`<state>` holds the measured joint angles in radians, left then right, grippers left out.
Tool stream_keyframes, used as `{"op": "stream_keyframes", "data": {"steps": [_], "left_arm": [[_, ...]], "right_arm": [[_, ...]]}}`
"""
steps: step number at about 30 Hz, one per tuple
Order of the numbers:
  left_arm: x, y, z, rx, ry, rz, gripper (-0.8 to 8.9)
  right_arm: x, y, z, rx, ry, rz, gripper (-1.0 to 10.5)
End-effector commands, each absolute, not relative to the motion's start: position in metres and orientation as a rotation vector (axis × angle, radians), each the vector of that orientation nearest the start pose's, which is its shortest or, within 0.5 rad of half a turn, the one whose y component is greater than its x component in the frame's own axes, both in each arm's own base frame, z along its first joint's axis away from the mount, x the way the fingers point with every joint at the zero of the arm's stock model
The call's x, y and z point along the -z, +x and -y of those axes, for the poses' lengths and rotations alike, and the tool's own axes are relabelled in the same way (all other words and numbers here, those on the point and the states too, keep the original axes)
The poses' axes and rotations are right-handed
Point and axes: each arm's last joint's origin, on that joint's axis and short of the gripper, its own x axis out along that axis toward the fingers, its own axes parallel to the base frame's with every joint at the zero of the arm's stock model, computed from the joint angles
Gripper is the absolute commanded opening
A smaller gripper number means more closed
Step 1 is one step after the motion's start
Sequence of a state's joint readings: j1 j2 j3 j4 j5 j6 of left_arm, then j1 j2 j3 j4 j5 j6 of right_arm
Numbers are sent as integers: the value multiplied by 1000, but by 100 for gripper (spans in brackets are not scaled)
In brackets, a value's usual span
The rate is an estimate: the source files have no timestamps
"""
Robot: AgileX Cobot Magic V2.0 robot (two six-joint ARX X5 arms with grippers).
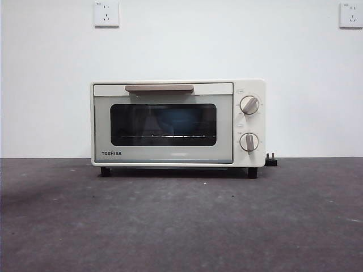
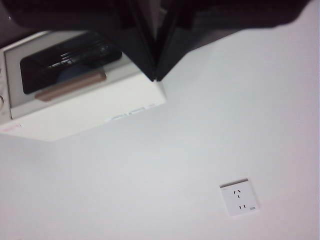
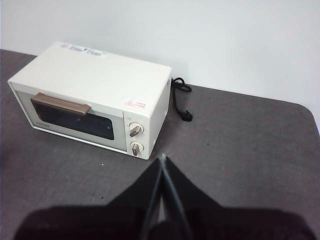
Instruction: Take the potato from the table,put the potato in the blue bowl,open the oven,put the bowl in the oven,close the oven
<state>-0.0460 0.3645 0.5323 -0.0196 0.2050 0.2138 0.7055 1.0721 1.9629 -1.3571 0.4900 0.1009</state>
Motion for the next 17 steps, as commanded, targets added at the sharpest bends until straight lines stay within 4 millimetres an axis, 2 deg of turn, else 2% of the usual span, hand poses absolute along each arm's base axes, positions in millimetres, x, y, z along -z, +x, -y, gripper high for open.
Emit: {"op": "stream_keyframes", "data": {"steps": [1, 5, 8, 14, 17], "left_arm": [[-267, 102, 8, 180, 145, 89, -4], [-224, 103, 6, 114, 33, 3, -4], [-200, 103, 6, 115, 27, -34, -4], [-163, 101, 6, 114, 23, -59, -4], [-156, 98, 5, 99, 26, -95, -4]], "right_arm": [[-518, 78, -48, -188, -180, -426, 1], [-516, 87, -57, -186, -198, -452, 1], [-513, 97, -65, -184, -215, -476, 1], [-507, 116, -81, -180, -250, -526, 1], [-502, 126, -90, -178, -269, -554, 1]]}}
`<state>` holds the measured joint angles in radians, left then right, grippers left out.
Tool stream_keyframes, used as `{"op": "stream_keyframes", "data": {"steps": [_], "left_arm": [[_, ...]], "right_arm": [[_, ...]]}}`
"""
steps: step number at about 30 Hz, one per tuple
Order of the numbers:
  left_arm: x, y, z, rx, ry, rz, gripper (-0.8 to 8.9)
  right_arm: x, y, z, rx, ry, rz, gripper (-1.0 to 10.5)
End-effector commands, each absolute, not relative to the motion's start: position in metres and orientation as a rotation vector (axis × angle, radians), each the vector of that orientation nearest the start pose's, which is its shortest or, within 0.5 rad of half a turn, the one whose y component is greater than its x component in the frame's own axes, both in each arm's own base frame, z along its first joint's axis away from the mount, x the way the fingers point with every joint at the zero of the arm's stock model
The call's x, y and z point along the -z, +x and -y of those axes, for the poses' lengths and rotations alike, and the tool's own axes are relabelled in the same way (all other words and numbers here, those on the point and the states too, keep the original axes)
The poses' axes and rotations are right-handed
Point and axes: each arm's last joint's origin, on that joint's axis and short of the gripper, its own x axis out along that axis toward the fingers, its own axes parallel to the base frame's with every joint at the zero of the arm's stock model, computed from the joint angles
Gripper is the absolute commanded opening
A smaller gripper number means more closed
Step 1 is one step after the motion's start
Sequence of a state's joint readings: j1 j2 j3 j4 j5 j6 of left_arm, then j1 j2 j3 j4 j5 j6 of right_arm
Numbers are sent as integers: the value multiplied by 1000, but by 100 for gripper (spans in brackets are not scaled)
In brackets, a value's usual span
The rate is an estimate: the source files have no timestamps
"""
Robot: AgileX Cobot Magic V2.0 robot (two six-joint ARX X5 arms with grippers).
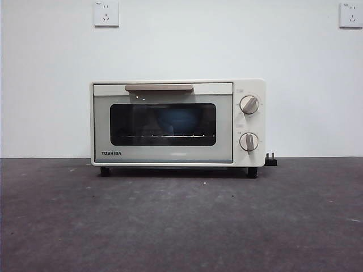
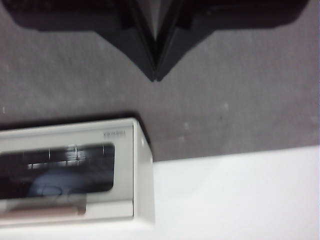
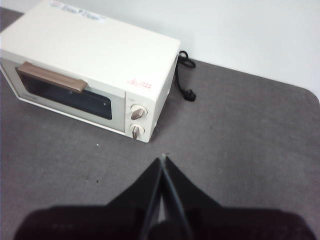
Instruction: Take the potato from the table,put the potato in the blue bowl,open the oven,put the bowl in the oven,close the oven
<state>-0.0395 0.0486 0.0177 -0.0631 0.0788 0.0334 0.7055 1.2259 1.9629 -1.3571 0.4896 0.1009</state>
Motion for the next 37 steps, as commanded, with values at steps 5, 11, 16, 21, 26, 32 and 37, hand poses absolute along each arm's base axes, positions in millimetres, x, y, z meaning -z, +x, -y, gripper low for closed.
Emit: {"op": "stream_keyframes", "data": {"steps": [5, 11, 16, 21, 26, 32, 37], "left_arm": [[-151, 96, 2, 41, 20, -150, -4], [-149, 96, -1, 9, 11, -174, -4], [-150, 96, -1, 9, -12, -161, -4], [-149, 97, -1, 9, -12, -174, -4], [-148, 98, -1, 9, -13, -192, -4], [-146, 98, -1, 9, -13, -213, -4], [-145, 99, -1, 9, -14, -227, -4]], "right_arm": [[-494, 144, -105, -174, -304, -603, 1], [-483, 163, -121, -170, -340, -655, 1], [-475, 174, -130, -167, -362, -688, 1], [-472, 179, -135, -165, -373, -703, 1], [-472, 179, -135, -166, -374, -704, 1], [-472, 179, -135, -165, -374, -703, 1], [-475, 180, -129, -166, -420, -673, 1]]}}
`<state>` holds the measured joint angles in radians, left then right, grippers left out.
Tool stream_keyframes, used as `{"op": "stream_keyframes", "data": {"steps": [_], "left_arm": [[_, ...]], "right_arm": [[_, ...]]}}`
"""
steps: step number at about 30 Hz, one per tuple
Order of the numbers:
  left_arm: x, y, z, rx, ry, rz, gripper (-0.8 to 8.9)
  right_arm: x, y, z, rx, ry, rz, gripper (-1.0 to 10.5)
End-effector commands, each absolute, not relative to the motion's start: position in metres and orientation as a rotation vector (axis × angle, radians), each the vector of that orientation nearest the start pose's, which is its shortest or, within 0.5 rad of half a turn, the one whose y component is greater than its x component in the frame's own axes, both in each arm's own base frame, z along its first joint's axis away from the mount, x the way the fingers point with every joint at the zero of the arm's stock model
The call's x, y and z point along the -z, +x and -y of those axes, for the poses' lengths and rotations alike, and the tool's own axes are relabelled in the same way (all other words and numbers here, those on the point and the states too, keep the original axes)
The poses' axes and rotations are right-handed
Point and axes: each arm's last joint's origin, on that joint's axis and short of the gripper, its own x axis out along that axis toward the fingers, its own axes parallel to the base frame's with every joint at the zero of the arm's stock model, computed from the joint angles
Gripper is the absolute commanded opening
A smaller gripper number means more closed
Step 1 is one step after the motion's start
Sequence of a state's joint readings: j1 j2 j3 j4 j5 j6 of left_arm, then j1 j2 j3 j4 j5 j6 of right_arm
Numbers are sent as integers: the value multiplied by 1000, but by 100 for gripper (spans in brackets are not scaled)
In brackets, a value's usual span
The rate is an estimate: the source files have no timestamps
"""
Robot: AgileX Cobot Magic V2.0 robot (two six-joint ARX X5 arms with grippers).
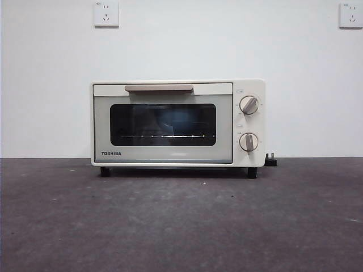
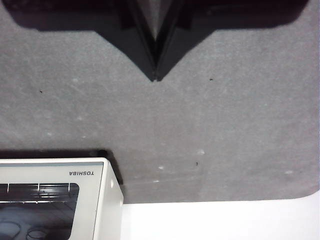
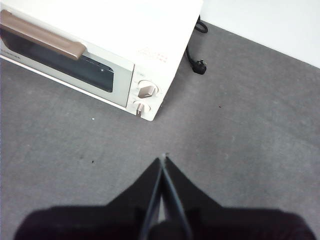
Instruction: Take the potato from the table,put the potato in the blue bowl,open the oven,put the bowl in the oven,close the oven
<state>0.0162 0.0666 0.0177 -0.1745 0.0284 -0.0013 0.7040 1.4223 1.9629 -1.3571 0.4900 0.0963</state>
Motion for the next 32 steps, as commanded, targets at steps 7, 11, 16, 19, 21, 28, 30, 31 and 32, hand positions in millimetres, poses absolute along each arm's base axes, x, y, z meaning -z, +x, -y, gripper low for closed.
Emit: {"op": "stream_keyframes", "data": {"steps": [7, 11, 16, 19, 21, 28, 30, 31, 32], "left_arm": [[-144, 99, -1, 10, -14, -236, -4], [-144, 100, -1, 9, -14, -242, -4], [-144, 100, -1, 9, -14, -244, -4], [-143, 100, -1, 9, -14, -245, -4], [-143, 100, -1, 9, -14, -247, -4], [-143, 100, -1, 9, -14, -250, -4], [-143, 100, -1, 9, -14, -251, -4], [-143, 100, -1, 9, -14, -252, -4], [-143, 100, -1, 9, -14, -253, -4]], "right_arm": [[-498, 195, -101, -268, -198, -504, 1], [-505, 202, -72, -255, -85, -323, 1], [-473, 191, -40, -179, -57, -146, 1], [-434, 177, -17, -73, -40, -29, 1], [-402, 166, -3, 4, -37, 38, 1], [-274, 131, 14, 90, -45, 96, 1], [-244, 125, 12, 48, -43, 57, 1], [-231, 123, 11, 15, -42, 41, 1], [-219, 120, 9, -21, -45, 27, 1]]}}
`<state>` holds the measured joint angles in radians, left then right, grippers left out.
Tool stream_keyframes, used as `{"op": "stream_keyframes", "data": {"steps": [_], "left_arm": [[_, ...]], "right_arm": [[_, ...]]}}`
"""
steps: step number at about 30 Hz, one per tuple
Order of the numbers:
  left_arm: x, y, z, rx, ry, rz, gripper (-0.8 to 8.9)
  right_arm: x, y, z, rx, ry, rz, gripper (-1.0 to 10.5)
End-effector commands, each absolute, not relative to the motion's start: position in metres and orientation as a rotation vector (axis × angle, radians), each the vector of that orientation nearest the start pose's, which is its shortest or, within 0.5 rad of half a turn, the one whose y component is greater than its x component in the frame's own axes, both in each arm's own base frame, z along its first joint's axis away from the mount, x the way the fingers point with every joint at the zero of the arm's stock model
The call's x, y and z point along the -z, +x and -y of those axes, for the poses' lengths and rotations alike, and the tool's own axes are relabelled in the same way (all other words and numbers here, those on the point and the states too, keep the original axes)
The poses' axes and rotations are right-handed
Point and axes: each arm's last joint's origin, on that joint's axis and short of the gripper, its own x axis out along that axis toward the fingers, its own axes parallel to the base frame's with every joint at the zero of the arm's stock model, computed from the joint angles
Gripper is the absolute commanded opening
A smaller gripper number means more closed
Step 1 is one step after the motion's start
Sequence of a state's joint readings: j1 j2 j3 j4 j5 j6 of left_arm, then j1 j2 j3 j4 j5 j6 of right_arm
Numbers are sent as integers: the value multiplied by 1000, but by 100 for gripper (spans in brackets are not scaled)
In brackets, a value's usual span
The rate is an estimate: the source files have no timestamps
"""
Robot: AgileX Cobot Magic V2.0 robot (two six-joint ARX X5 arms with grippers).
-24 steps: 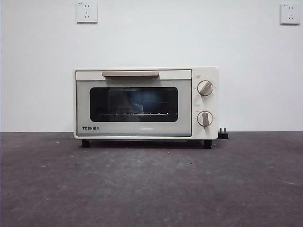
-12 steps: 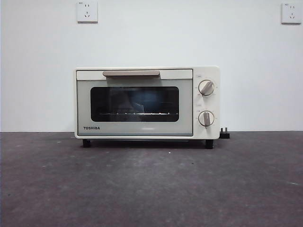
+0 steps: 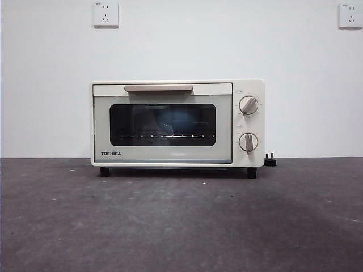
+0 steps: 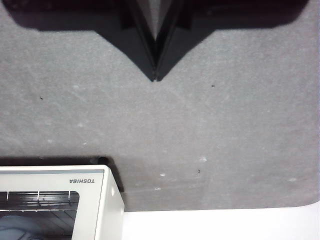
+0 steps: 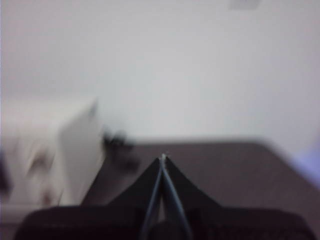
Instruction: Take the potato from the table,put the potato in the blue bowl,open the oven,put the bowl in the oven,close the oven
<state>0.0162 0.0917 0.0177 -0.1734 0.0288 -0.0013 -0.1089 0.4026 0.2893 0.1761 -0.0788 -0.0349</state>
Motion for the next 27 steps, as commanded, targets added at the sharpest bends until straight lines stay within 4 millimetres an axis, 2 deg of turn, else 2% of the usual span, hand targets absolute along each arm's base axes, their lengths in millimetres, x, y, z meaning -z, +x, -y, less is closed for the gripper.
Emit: {"op": "stream_keyframes", "data": {"steps": [1, 4, 9, 21, 27], "left_arm": [[-143, 100, -1, 9, -14, -253, -4], [-143, 100, -1, 9, -14, -253, -4], [-143, 100, -1, 9, -14, -253, -4], [-143, 100, -1, 9, -14, -253, -4], [-143, 100, -1, 9, -14, -255, -4]], "right_arm": [[-210, 118, 8, -51, -54, 23, 1], [-190, 110, 5, -108, -65, 38, 1], [-170, 103, 8, 7, 0, 15, 1], [-150, 96, 3, 17, 15, -177, 1], [-149, 96, 2, 17, 11, -183, 1]]}}
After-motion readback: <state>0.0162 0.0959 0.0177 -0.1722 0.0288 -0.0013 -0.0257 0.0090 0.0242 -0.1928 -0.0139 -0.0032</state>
